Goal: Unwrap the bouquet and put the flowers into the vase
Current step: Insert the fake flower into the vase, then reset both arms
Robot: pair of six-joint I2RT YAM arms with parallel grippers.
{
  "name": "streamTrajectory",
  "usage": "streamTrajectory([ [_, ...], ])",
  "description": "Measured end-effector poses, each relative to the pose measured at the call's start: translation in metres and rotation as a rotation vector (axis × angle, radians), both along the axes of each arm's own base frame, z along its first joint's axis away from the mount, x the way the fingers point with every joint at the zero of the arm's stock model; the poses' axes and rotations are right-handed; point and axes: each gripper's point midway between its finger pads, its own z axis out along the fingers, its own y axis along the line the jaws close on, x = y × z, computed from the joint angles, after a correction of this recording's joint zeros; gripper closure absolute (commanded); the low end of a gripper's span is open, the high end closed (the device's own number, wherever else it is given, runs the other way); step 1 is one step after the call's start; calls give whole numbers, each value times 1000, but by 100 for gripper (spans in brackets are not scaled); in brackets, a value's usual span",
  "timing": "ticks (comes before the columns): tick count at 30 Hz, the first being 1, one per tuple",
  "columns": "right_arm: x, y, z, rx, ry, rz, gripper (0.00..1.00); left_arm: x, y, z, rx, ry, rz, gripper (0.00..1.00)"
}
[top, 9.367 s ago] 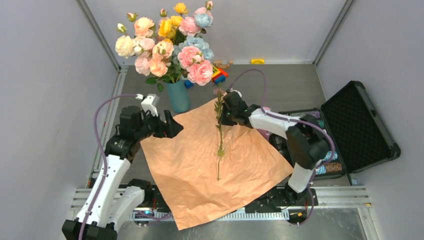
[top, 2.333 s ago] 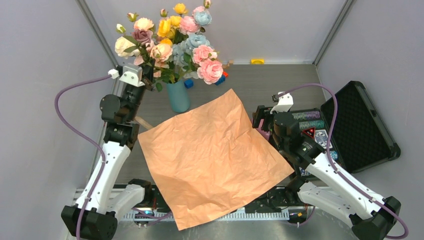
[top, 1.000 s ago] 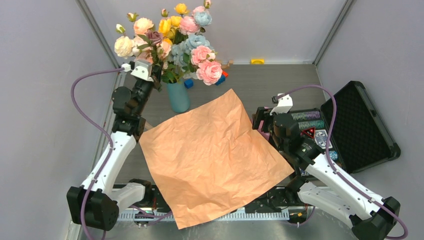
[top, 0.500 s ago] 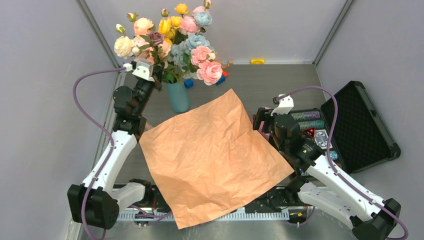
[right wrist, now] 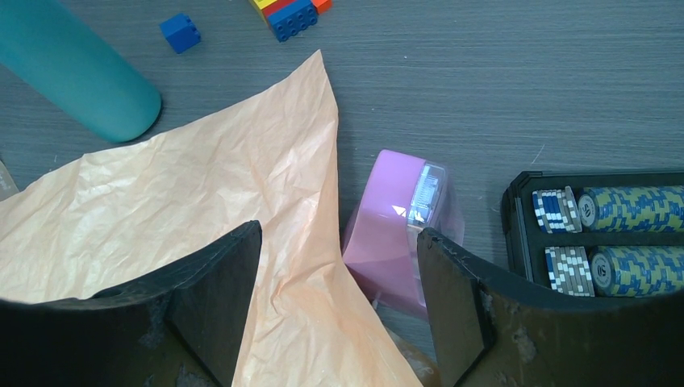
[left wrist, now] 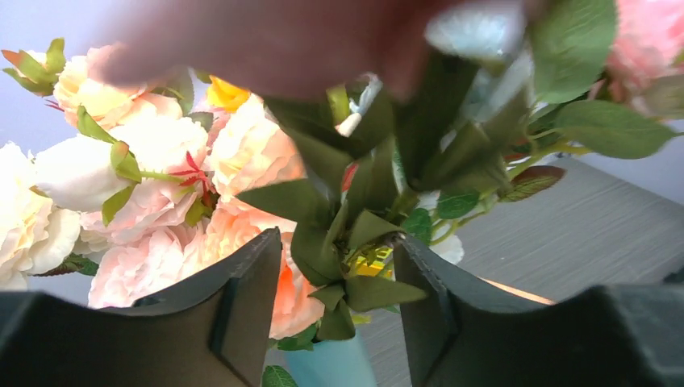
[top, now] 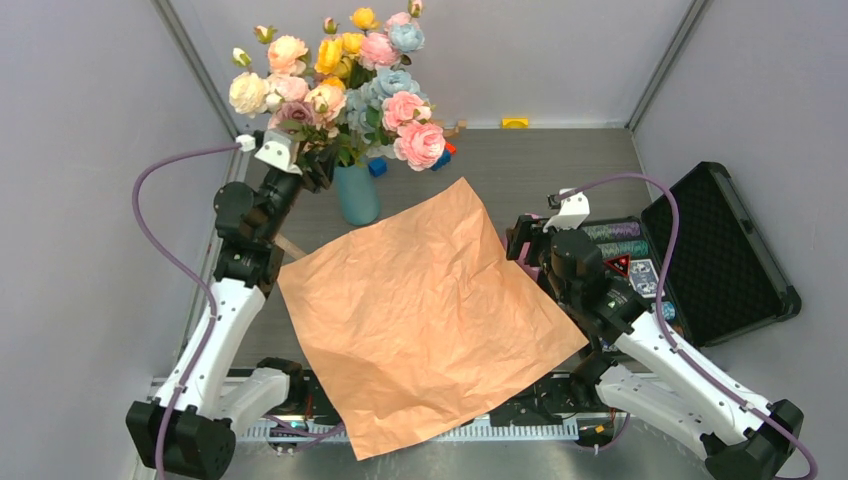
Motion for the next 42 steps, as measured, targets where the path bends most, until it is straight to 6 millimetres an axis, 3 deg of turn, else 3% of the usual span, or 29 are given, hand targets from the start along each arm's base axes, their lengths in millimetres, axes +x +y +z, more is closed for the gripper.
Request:
streamTrajectory([
  [7, -1, 0, -4, -4, 8, 0, 24, -33, 0, 8, -22, -5, -36, 22],
  [15, -4, -3, 0, 3, -3, -2, 23, -76, 7, 2, -48, 40, -43, 10],
  [19, -6, -7, -1, -2, 6, -12, 19, -89, 18, -17, -72, 147, 2, 7],
  [22, -8, -12, 2, -1, 14, -33, 9, -97, 32, -32, -99, 233, 77, 5],
  [27, -12, -25, 22, -3, 8, -94, 8, -107, 58, -61, -116, 381, 223, 3],
  [32, -21, -53, 50, 9, -30, -204, 7, -124, 71, -85, -102, 474, 291, 2],
  [37, -32, -77, 62, 27, -72, -292, 6, -147, 82, -92, -108, 461, 327, 1],
  [42, -46, -99, 70, 69, -130, -357, 6, -159, 87, -116, -99, 483, 346, 0],
])
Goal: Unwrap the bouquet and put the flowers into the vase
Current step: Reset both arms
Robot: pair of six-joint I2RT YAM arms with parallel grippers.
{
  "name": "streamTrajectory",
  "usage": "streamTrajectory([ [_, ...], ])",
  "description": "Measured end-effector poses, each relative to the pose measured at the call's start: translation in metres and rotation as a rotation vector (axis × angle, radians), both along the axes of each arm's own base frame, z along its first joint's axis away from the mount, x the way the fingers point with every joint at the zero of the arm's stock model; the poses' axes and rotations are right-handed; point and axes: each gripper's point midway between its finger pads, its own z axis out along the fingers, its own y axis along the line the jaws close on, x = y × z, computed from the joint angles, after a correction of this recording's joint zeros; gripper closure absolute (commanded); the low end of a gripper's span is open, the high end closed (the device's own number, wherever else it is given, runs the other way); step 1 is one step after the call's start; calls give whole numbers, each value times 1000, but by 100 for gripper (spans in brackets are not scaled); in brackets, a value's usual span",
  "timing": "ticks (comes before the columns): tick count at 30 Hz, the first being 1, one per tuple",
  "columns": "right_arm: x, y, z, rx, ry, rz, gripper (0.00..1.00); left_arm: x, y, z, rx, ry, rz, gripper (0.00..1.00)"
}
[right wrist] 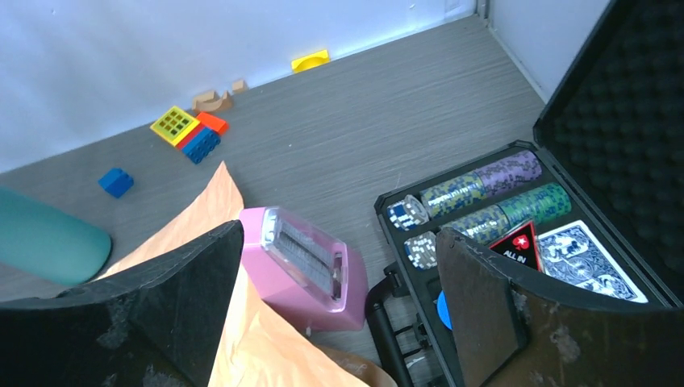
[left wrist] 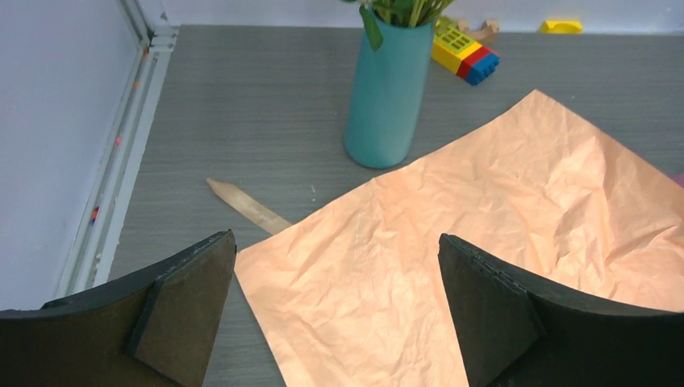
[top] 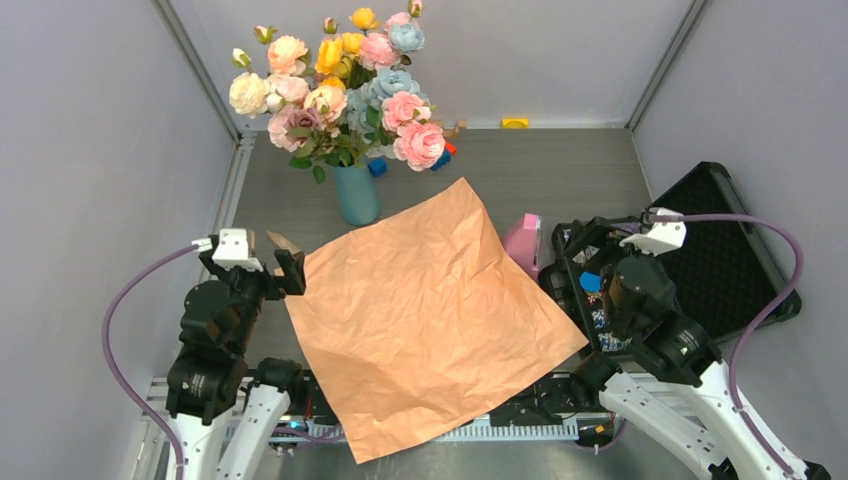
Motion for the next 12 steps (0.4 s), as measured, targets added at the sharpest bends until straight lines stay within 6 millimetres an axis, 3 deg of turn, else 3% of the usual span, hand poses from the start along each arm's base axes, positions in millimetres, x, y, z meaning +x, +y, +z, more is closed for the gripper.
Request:
streamTrajectory([
  [5, -5, -10, 1, 8, -19, -38, 6, -4, 3, -19, 8, 30, 11, 0],
  [12, -2, -10, -3, -6, -5, -47, 5, -4, 3, -19, 7, 28, 14, 0],
])
